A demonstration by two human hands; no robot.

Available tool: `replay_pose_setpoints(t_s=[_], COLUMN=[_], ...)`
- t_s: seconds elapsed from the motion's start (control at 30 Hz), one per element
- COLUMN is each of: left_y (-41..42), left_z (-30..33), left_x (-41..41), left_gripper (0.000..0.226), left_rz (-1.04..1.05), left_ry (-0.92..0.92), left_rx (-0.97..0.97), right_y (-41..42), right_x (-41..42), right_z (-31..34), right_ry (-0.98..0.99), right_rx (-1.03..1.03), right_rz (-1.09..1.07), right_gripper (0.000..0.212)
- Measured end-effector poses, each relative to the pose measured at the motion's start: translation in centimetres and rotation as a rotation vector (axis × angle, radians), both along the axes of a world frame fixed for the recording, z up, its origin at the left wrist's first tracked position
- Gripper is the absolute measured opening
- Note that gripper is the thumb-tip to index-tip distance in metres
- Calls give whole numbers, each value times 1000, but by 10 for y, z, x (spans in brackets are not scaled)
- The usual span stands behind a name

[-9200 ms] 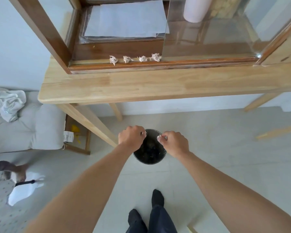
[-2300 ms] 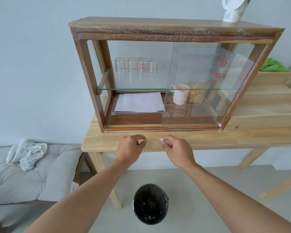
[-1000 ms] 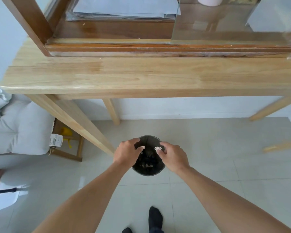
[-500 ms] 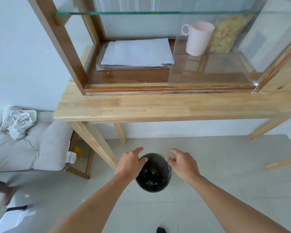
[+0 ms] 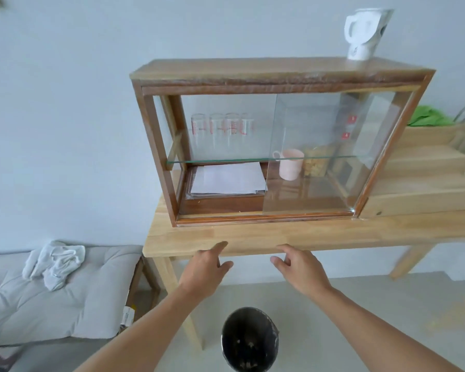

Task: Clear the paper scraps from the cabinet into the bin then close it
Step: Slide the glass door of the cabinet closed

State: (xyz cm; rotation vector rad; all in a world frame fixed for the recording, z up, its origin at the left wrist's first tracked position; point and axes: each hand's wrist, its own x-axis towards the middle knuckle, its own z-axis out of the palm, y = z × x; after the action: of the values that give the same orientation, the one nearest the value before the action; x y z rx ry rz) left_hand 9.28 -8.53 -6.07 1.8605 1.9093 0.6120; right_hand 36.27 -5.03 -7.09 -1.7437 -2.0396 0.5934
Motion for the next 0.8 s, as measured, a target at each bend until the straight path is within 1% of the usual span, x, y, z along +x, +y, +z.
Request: replay_pose_setpoints(t_s=[0.07,0.23,0.4,0.47,0.53,0.6,0.67,0.73,0.8], left_y=[1,11,21,26,30,34,40,47,53], left_z=[25,72,96,100,102,104,107,109,109], left_x=[-7,-32,-60,-70,-77,-80,-80,-79,-77], left_gripper=[62,65,70,70,86,104,115,120,122], left_rz=[28,112,264,354,423,427,395,371,358], left_ry=[-7,39,-12,-20,-46,-78,-92,-111,-181], left_rx=[55,143,224,234,230,236,246,244,241], right_y=[4,25,45,53,59,65,74,84,95], right_x=[-2,-7,-6,-3,1,7,17,31,47], right_z=[23,69,104,116,126,133,137,143,150], right_ry=[12,20,47,19,-22,-78,-183,-340,-473], right_rx=[46,155,237,276,335,424,579,719,773], right_rz=[-1,-9,-33,-15,6,24,43,28,2], right_gripper=[38,34,34,32,31,34,43,65,89])
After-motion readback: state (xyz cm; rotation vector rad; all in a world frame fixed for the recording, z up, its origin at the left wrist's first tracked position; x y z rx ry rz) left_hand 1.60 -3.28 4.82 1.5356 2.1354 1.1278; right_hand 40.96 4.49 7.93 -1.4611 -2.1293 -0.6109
